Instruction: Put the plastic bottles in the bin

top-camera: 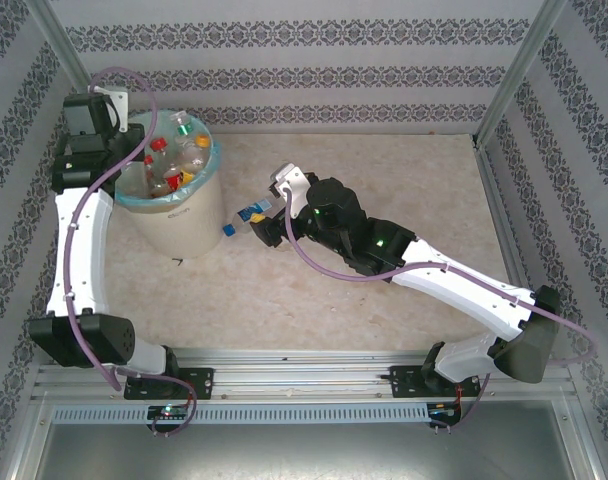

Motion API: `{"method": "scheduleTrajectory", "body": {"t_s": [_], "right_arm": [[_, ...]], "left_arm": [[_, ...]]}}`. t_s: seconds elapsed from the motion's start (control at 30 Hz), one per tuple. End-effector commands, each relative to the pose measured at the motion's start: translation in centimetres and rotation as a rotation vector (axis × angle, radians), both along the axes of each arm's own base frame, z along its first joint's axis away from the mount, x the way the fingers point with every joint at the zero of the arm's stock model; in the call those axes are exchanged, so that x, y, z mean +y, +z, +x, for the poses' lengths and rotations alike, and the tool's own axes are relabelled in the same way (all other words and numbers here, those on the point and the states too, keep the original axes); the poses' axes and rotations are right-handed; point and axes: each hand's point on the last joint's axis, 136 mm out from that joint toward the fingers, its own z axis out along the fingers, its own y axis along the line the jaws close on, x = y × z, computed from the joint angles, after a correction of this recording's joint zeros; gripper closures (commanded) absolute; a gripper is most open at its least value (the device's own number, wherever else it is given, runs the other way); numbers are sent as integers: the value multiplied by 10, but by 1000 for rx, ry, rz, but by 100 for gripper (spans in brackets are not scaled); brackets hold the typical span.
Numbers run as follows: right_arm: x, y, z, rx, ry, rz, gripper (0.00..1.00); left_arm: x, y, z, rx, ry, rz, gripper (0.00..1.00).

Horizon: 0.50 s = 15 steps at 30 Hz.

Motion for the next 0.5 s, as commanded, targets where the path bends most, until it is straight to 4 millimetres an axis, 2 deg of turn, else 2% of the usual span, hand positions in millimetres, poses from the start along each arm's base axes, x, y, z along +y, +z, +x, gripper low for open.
{"method": "scheduleTrajectory", "body": {"t_s": [0.0, 0.1, 0.23, 0.27, 0.37, 0.4, 0.47], "right_arm": [[-1, 1, -5, -4, 1, -7, 2], [-1, 0, -4, -1, 1, -11, 2], [0, -1, -4, 0, 2, -13, 2], [0, 0, -4, 0, 3, -13, 2], [1, -1, -4, 3, 3, -13, 2], [1, -1, -4, 3, 2, -13, 2], [1, 0, -4, 3, 3, -12, 2]], "left_arm": [[-13, -49, -6, 182, -64, -85, 93], [-15, -57, -4, 208, -76, -95, 90], [-18, -64, -2, 231, -90, -108, 72], [-17, -63, -1, 230, -87, -108, 65], [-17, -54, -2, 201, -75, -113, 34], [-16, -47, -2, 180, -69, -112, 28], [-12, -34, -4, 140, -41, -103, 24]]}}
